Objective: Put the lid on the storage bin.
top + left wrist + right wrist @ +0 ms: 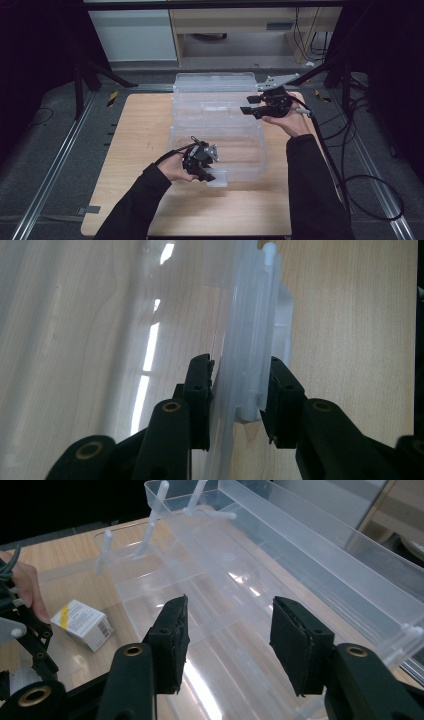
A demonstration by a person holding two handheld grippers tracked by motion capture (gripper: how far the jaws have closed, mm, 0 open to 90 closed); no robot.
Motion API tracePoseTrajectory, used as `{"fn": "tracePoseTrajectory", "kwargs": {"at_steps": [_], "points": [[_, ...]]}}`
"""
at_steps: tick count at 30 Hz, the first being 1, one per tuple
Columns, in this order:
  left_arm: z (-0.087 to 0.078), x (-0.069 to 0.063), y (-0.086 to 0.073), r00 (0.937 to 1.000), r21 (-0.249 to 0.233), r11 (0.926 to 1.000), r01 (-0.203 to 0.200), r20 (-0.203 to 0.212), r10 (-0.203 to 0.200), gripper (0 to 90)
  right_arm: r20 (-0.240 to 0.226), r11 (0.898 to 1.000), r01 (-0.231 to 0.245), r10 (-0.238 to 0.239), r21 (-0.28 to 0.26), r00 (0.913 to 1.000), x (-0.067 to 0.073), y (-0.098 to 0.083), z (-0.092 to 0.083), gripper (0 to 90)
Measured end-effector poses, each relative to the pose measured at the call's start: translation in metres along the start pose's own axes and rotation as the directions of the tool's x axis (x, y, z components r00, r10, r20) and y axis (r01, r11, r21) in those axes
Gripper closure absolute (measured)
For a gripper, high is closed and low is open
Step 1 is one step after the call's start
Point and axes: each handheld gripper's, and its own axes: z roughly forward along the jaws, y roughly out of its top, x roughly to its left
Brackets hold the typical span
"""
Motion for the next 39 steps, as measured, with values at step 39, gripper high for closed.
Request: {"fn": "tracePoseTrajectory", "kwargs": {"at_steps": [39], "points": [[0.001, -0.001, 0.001, 0.9998, 0.018, 0.9996, -0.02, -0.007, 0.02, 66.4, -0.174, 0.959, 0.145, -0.104, 0.244, 0.9792, -0.016, 0.043, 0.092, 72.6]]}}
